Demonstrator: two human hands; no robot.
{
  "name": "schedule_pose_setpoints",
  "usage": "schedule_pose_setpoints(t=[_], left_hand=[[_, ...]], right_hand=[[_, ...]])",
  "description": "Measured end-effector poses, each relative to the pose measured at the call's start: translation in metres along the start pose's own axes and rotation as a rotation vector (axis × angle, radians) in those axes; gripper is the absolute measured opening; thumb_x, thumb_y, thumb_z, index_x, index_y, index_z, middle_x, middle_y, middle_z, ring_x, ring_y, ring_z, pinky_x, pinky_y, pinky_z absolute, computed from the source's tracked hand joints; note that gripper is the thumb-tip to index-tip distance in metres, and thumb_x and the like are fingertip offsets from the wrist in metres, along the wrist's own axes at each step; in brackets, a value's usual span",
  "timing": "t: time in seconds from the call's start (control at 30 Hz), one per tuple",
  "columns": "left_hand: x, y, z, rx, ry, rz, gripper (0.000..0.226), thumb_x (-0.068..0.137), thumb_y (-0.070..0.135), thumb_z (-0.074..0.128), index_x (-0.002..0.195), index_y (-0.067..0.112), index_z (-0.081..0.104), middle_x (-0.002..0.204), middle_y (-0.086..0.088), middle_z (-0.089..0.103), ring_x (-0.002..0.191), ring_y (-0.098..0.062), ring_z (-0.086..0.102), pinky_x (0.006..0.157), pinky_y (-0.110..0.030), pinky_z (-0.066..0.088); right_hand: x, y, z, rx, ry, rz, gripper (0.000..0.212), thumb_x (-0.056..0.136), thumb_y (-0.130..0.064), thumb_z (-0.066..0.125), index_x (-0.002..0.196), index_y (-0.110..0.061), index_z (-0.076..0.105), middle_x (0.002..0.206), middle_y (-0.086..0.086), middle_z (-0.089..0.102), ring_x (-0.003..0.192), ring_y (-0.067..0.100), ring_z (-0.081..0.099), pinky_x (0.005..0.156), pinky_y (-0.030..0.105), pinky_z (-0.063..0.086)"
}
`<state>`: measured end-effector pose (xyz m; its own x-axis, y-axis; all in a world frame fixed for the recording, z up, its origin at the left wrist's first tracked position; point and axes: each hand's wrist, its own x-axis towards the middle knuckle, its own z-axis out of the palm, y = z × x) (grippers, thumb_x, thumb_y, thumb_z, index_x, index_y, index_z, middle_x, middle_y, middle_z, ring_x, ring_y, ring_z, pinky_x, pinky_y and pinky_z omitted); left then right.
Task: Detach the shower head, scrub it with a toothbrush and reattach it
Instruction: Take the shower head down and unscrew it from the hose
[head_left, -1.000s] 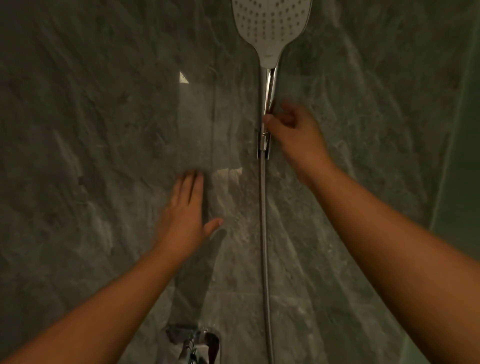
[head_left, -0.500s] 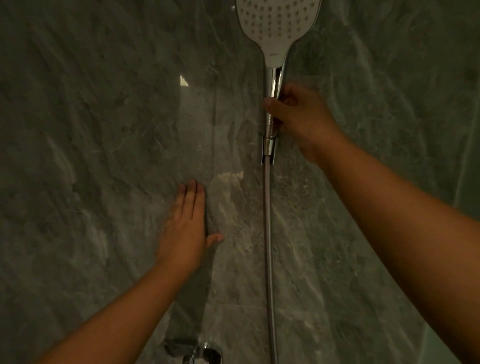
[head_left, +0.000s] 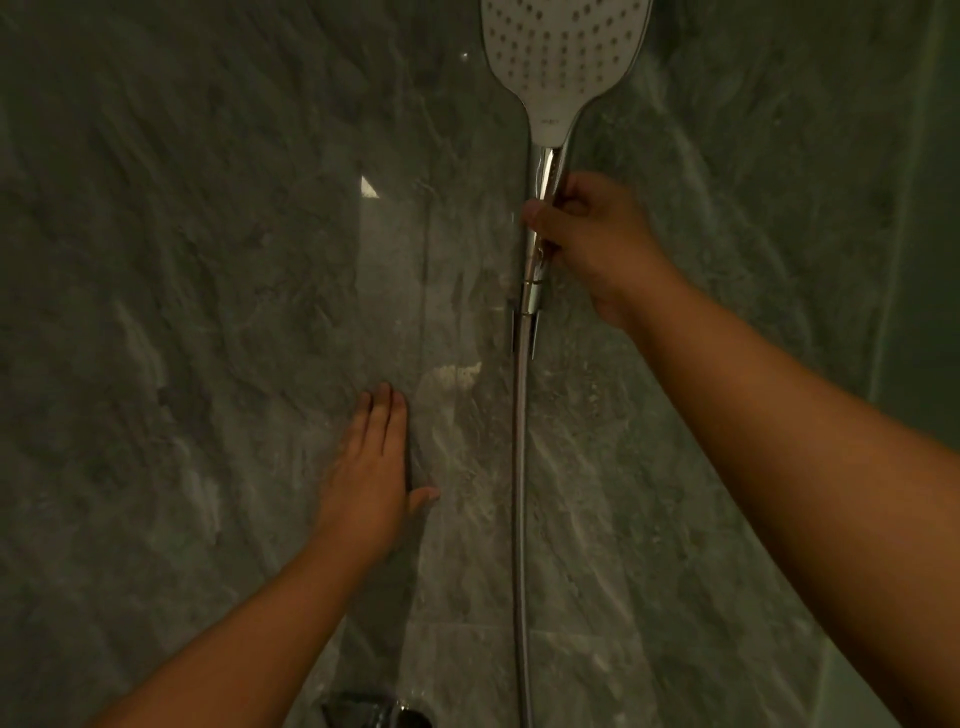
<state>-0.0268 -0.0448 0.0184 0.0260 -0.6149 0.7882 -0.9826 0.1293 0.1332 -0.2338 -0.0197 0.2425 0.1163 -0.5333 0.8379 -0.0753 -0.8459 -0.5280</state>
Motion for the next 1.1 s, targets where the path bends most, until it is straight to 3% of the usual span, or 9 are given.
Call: schedule_pose_setpoints(t=[0.17, 0.27, 0.33, 0.4, 0.53, 0.63, 0.77, 0.93, 1.1], left_hand=[[0.003, 0.004, -0.017, -0.165, -0.011, -0.021, 0.098, 0.079, 0.041, 0.073, 0.151, 0.004, 0.019, 0.16, -0.016, 0.019, 0.147, -0.031, 0.018, 0.119, -0.035, 0.015], [-0.001, 0.025, -0.037, -0.467, 0.071, -0.11, 0.067, 0.083, 0.031, 0.072, 0.139, 0.005, 0.044, 0.138, -0.017, 0.053, 0.124, -0.03, 0.051, 0.106, -0.031, 0.037], [-0.011, 0.046, -0.051, -0.693, 0.074, -0.168, 0.052, 0.086, 0.028, 0.07, 0.131, 0.007, 0.053, 0.12, -0.013, 0.063, 0.102, -0.018, 0.063, 0.091, -0.019, 0.046], [-0.027, 0.065, -0.065, -0.922, 0.051, -0.201, 0.042, 0.088, 0.025, 0.067, 0.125, 0.009, 0.057, 0.103, -0.004, 0.067, 0.088, -0.009, 0.063, 0.08, -0.01, 0.047], [-0.073, 0.086, -0.084, -1.199, 0.018, -0.187, 0.023, 0.088, 0.027, 0.065, 0.11, 0.022, 0.062, 0.093, 0.001, 0.066, 0.084, -0.003, 0.062, 0.081, -0.021, 0.052], [-0.103, 0.084, -0.09, -1.2, 0.028, -0.253, 0.018, 0.081, 0.032, 0.067, 0.098, 0.028, 0.061, 0.087, 0.005, 0.065, 0.08, -0.007, 0.061, 0.077, -0.026, 0.051], [-0.136, 0.067, -0.096, -1.09, 0.142, -0.386, 0.017, 0.08, 0.029, 0.075, 0.086, 0.026, 0.06, 0.07, 0.013, 0.063, 0.063, -0.004, 0.056, 0.062, -0.022, 0.047], [-0.172, 0.039, -0.108, -1.003, 0.19, -0.513, 0.013, 0.081, 0.021, 0.076, 0.081, 0.023, 0.063, 0.068, 0.004, 0.063, 0.063, -0.018, 0.06, 0.063, -0.032, 0.049], [-0.196, 0.022, -0.123, -0.939, 0.17, -0.457, 0.011, 0.085, 0.02, 0.071, 0.077, 0.025, 0.066, 0.061, 0.012, 0.06, 0.062, -0.011, 0.058, 0.061, -0.024, 0.046]], right_hand=[[-0.015, -0.015, -0.006, 0.013, -0.011, 0.007, 0.009, 0.088, -0.007, 0.064, 0.081, -0.012, 0.06, 0.069, 0.005, 0.062, 0.055, 0.009, 0.058, 0.053, 0.025, 0.046], [-0.038, -0.016, -0.004, 0.059, -0.043, 0.062, 0.007, 0.088, -0.007, 0.065, 0.084, -0.012, 0.061, 0.068, 0.002, 0.064, 0.056, 0.01, 0.059, 0.054, 0.027, 0.048], [-0.058, -0.017, 0.001, 0.083, -0.052, 0.093, 0.011, 0.087, -0.008, 0.065, 0.08, -0.015, 0.061, 0.065, -0.002, 0.064, 0.057, 0.009, 0.06, 0.055, 0.025, 0.048], [-0.08, -0.016, 0.008, 0.103, -0.067, 0.133, 0.01, 0.088, -0.009, 0.065, 0.08, -0.015, 0.062, 0.072, 0.007, 0.065, 0.066, 0.016, 0.06, 0.059, 0.028, 0.045], [-0.127, -0.013, 0.029, 0.222, -0.119, 0.226, 0.003, 0.088, -0.009, 0.064, 0.087, -0.008, 0.061, 0.085, 0.023, 0.062, 0.079, 0.03, 0.058, 0.07, 0.04, 0.043], [-0.158, -0.011, 0.051, 0.311, -0.133, 0.298, 0.005, 0.089, -0.007, 0.064, 0.091, -0.004, 0.061, 0.087, 0.027, 0.068, 0.081, 0.031, 0.063, 0.074, 0.04, 0.047], [-0.192, -0.01, 0.083, 0.46, -0.157, 0.381, 0.004, 0.088, -0.003, 0.064, 0.089, -0.005, 0.06, 0.076, 0.01, 0.068, 0.075, 0.024, 0.067, 0.081, 0.044, 0.055], [-0.221, -0.009, 0.119, 0.559, -0.241, 0.471, 0.007, 0.088, -0.003, 0.064, 0.089, -0.008, 0.06, 0.079, 0.01, 0.067, 0.077, 0.023, 0.069, 0.081, 0.041, 0.057], [-0.232, -0.012, 0.133, 0.509, -0.362, 0.435, 0.011, 0.082, -0.009, 0.071, 0.088, -0.015, 0.064, 0.073, -0.002, 0.068, 0.082, 0.031, 0.064, 0.089, 0.058, 0.05]])
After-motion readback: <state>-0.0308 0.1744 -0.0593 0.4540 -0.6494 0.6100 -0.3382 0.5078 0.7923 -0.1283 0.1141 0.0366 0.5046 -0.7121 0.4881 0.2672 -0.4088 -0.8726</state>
